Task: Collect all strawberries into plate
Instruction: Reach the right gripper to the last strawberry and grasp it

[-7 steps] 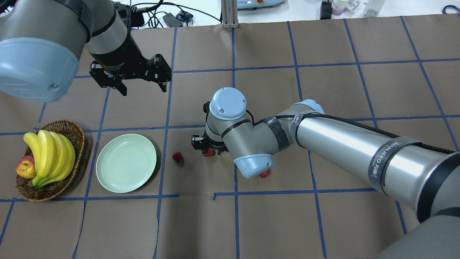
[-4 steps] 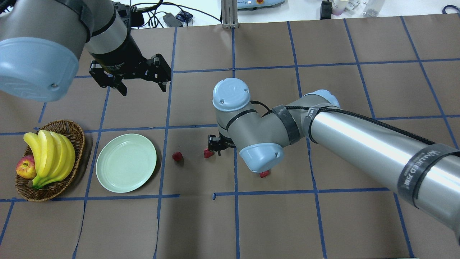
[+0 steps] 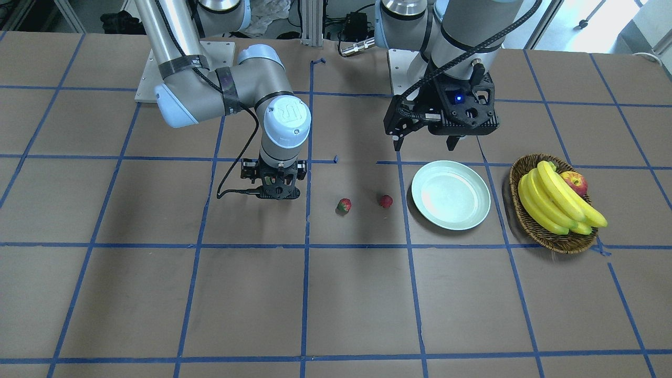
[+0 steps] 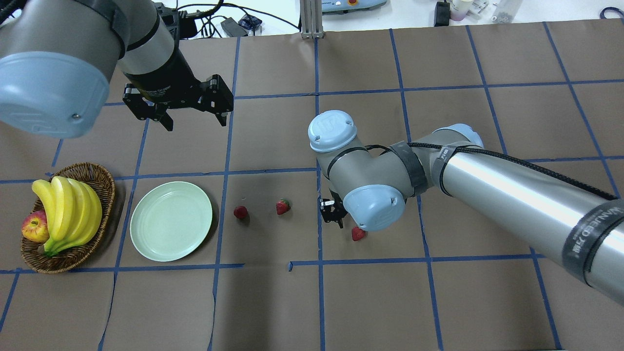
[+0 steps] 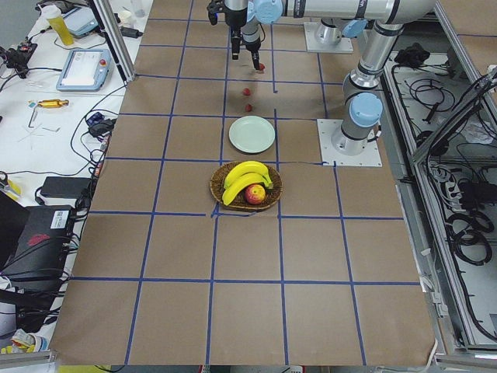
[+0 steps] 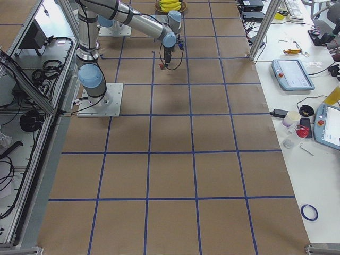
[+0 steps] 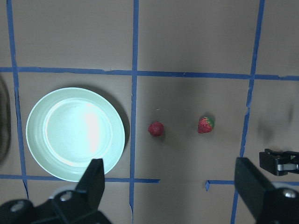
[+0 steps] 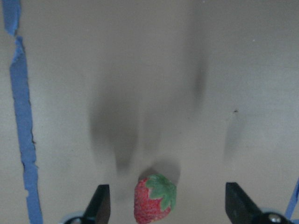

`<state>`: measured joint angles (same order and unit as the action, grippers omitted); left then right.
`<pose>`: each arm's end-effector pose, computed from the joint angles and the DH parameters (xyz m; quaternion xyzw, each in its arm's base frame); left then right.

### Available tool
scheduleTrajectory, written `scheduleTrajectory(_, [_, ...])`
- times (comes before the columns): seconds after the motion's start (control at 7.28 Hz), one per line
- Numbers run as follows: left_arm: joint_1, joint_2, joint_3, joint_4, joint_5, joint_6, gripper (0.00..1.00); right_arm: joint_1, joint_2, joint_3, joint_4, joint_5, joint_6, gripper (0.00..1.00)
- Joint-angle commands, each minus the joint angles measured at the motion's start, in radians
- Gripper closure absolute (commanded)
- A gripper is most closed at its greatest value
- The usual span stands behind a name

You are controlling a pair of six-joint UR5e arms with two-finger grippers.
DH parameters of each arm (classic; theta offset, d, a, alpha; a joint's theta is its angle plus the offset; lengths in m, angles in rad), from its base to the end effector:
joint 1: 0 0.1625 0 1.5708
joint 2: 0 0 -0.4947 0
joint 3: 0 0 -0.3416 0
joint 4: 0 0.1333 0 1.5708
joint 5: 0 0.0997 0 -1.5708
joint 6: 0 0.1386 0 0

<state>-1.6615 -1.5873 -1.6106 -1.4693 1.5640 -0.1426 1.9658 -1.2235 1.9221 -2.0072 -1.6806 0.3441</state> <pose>-0.1749 -0.4411 0.5040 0.0259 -0.9994 0.0220 0.0060 0.2978 -0.4073 0.2491 0.0324 -0.9894 -0.1021 0.0979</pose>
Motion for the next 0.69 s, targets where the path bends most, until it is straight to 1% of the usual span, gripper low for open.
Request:
scheduleTrajectory(0.0, [-0.001, -0.003, 0.0, 0.001, 0.001, 0.0, 0.0, -0.004, 0.003, 0.029, -0.025, 0.024, -0.005, 0.21])
scheduleTrajectory(0.14, [-0.003, -0.003, 0.0, 0.001, 0.001, 0.0, 0.0, -0.004, 0.001, 0.056, -0.039, 0.021, -0.004, 0.55])
scheduleTrajectory(0.27, [-0.003, -0.003, 0.0, 0.001, 0.001, 0.0, 0.0, -0.004, -0.001, 0.075, -0.071, 0.022, -0.004, 0.78])
scheduleTrajectory(0.41, [-0.003, -0.003, 0.0, 0.001, 0.001, 0.0, 0.0, -0.004, -0.004, 0.092, -0.077, 0.027, 0.003, 0.8])
scheduleTrajectory(0.55, [-0.003, -0.003, 0.0, 0.001, 0.001, 0.0, 0.0, -0.005, -0.005, 0.084, -0.087, 0.028, 0.006, 0.98])
